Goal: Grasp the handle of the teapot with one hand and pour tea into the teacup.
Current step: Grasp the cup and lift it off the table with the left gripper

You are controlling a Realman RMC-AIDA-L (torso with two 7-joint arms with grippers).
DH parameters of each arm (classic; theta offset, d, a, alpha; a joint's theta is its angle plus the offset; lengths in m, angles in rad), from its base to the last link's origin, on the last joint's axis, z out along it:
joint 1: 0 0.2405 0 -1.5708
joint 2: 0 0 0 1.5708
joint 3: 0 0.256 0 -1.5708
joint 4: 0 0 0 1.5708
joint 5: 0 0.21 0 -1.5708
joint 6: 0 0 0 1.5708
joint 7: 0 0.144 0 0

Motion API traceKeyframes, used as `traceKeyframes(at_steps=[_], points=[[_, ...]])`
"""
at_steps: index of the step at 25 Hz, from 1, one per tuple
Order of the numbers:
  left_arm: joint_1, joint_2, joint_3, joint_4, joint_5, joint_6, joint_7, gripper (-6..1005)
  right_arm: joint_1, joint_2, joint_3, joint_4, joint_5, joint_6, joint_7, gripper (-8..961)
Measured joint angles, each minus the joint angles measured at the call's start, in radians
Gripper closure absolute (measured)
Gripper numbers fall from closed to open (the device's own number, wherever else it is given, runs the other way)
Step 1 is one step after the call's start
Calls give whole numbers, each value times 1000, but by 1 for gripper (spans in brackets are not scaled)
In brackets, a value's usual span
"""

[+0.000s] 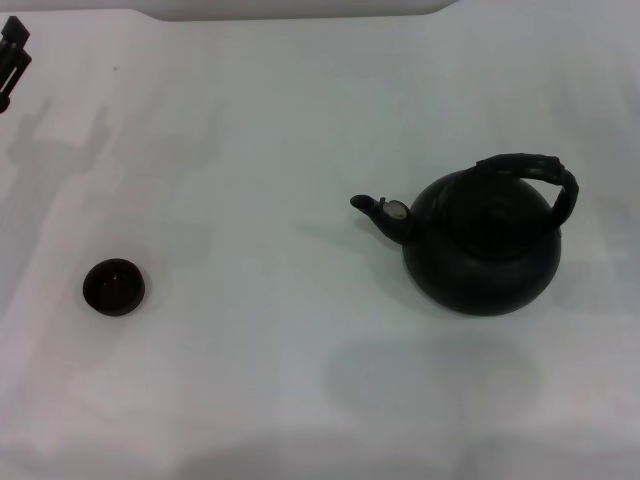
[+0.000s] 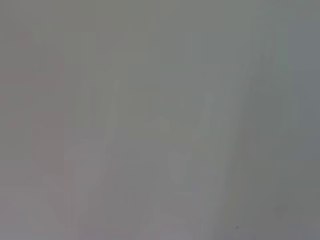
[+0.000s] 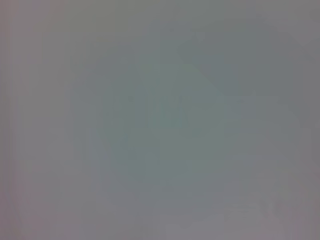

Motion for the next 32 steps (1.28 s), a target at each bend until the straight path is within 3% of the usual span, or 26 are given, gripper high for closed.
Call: traceKeyframes(at_steps=[14,26,32], points=[[-5,1,1,0,8,7,-13,225,1,0,0,3,2,-6,3,79],[-17,3,1,7,115,38,-57,224,7,0,0,3,1,-2,3,79],[-2,2,1,71,177,45,-127,224,6,0,0,3,2,-6,3,80]])
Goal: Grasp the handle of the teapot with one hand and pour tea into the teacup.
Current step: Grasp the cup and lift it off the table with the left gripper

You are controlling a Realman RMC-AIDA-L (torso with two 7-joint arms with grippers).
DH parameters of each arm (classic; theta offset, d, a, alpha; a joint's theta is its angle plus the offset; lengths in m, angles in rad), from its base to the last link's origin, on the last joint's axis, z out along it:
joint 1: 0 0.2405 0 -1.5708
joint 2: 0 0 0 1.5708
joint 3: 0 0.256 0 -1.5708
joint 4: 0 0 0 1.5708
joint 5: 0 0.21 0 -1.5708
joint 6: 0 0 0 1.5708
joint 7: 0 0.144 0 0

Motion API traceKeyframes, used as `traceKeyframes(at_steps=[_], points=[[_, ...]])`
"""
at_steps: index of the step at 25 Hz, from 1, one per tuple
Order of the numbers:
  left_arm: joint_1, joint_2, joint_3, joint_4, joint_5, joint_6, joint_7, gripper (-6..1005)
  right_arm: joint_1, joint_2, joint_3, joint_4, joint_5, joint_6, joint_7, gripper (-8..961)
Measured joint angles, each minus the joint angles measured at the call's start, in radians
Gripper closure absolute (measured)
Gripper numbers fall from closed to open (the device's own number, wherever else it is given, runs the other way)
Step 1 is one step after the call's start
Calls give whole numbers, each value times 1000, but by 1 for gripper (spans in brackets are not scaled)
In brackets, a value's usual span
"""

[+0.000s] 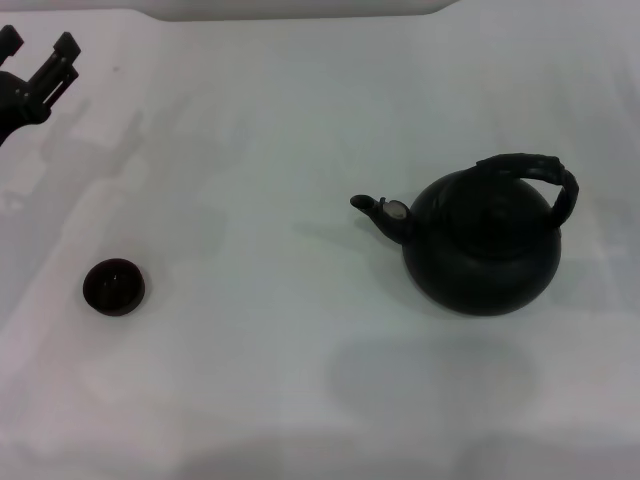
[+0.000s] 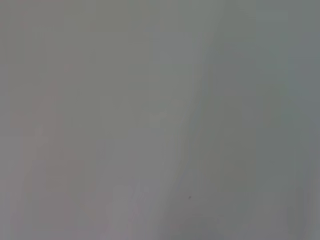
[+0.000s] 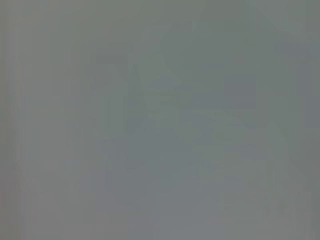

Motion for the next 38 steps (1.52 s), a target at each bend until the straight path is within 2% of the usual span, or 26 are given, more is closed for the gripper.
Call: traceKeyframes(at_steps=[4,8,11,16,19,22,23,24,31,35,38], points=[[9,-2,1,41,31,2,-73,224,0,0,0,0,0,0,0,80],[35,0,2,183,174,75,-336,224,0,0,0,-4,0,0,0,80],[70,-3,20,362,366,155,-610,225,2,0,0,-6,0,1,0,80],[118,2,78,654,657,190,-1092,232,7,-1,0,-10,0,3,-1,80],[116,4,81,826,936,162,-1391,230,11,-1,0,-11,0,6,-3,80],[100,3,105,962,1196,83,-1580,228,18,-2,0,-11,0,7,-4,80],[100,3,105,962,1196,83,-1580,227,19,-2,0,-11,0,7,-5,80],[79,3,128,1033,1330,0,-1658,227,19,-2,0,-11,0,5,-5,80],[-27,7,145,1122,1551,-305,-1778,222,14,-3,1,-11,0,2,-8,80],[-46,4,241,1172,1676,-378,-1830,219,11,-2,2,-9,0,2,-8,80],[-47,4,275,1204,1716,-395,-1853,217,9,-2,2,-8,1,1,-7,80]])
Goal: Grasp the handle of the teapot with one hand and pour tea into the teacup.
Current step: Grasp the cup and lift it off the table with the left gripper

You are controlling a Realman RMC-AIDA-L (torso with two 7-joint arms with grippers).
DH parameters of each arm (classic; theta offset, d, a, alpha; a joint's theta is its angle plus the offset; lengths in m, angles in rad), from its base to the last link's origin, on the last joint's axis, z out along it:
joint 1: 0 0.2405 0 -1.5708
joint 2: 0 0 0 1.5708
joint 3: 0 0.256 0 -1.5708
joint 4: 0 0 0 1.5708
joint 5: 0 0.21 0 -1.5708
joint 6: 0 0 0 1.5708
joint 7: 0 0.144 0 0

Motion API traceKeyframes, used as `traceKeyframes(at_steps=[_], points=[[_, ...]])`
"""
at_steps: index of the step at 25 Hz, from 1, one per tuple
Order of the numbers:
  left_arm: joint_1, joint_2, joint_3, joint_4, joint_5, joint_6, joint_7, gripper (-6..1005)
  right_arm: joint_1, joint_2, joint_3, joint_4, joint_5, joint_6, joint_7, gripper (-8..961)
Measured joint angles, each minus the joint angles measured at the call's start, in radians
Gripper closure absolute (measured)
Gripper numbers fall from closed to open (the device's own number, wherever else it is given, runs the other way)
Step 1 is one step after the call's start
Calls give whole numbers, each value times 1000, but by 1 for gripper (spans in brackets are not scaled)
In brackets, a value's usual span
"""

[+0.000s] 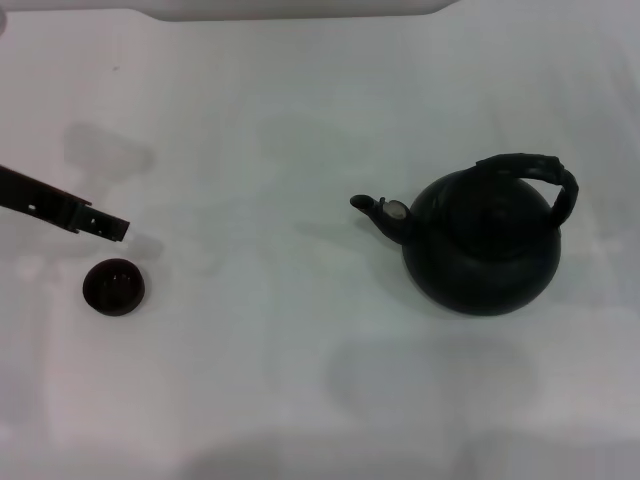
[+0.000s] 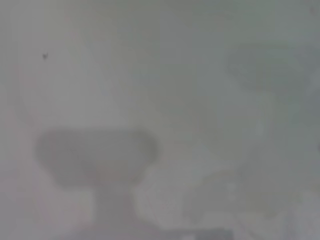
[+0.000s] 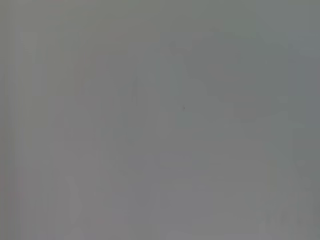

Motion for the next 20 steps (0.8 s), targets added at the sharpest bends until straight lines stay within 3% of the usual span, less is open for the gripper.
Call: traceKeyframes(at_steps=[9,20], points=[[-3,-2,52,-1,12,-29,-12,149,5,0,1,-2,0,2,0,80],[-2,-4,88,-40,17,-44,-25,149,8,-1,1,-3,0,1,0,81]])
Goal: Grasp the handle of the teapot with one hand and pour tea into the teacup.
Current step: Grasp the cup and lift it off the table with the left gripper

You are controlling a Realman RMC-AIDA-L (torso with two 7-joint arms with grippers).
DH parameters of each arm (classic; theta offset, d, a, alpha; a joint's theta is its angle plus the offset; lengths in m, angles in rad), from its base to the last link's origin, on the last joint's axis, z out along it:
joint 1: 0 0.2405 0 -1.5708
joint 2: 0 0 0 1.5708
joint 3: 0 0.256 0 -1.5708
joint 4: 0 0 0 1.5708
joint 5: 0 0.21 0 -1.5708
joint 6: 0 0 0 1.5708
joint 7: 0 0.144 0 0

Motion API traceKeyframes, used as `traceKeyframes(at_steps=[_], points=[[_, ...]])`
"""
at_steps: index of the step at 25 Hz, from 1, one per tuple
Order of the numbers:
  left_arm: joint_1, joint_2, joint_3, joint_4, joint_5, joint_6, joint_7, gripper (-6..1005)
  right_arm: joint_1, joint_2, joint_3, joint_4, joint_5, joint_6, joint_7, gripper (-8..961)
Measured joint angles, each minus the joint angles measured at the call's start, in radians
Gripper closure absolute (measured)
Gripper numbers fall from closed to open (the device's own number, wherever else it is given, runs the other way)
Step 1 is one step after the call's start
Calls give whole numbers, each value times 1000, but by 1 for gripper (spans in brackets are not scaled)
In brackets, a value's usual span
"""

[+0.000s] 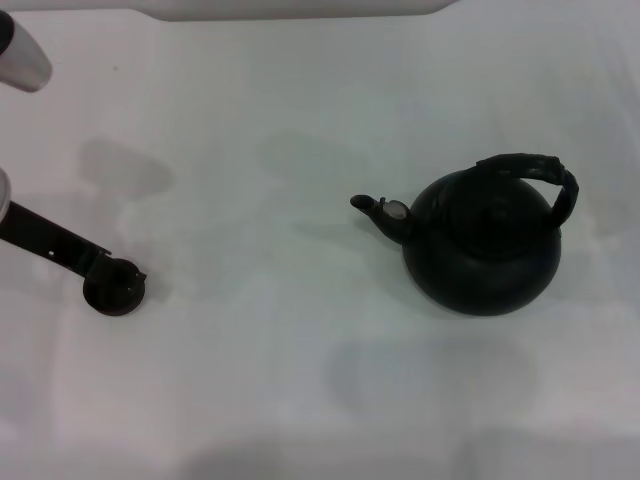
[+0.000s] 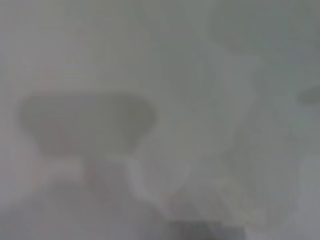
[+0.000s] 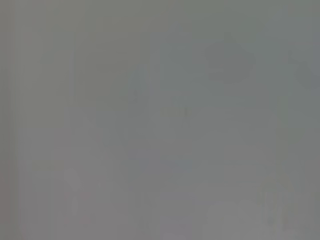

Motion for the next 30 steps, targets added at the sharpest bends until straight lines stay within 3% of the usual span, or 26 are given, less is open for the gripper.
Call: traceKeyframes(at_steps=[30], points=[[-78,0,30,-188,50,70,4,148,0,1,-1,5,0,-4,0,81]])
